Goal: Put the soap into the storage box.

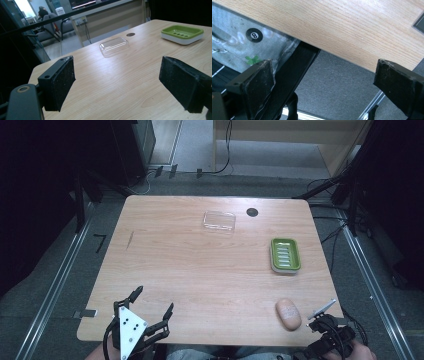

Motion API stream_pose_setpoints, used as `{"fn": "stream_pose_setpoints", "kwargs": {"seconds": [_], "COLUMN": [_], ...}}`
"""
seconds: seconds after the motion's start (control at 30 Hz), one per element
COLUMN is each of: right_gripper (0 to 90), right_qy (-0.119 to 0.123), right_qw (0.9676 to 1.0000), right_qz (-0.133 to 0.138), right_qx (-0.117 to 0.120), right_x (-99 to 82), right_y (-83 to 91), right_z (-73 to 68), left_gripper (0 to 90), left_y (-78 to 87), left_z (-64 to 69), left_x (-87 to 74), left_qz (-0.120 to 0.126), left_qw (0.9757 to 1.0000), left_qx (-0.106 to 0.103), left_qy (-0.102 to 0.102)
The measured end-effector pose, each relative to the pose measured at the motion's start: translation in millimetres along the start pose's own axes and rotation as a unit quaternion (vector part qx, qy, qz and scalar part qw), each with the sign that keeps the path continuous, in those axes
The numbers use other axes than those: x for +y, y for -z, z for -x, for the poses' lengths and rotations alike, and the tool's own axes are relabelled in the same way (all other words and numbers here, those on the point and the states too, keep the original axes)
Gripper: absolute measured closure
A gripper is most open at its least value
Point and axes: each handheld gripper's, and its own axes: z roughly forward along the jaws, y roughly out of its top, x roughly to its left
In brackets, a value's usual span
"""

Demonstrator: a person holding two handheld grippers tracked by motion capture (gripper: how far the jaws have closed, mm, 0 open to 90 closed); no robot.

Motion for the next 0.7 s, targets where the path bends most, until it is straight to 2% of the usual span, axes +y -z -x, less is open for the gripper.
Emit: {"fn": "stream_pose_setpoints", "kwargs": {"seconds": [0.33,0.7], "right_gripper": [2.6,2.4], "right_qy": [-0.005,0.003], "right_qw": [0.9999,0.9998], "right_qz": [0.011,0.017], "right_qx": [0.0,-0.005], "right_x": [2.6,13.0], "right_y": [2.7,5.6], "right_z": [-1.8,-2.7], "left_gripper": [13.9,13.9], "left_y": [0.1,-0.1], "left_z": [-0.5,-0.4], "left_x": [-0.2,-0.3], "left_qz": [-0.001,-0.001], "left_qw": [1.0,1.0], "left_qx": [0.0,-0.001], "left_qy": [0.001,0.001]}}
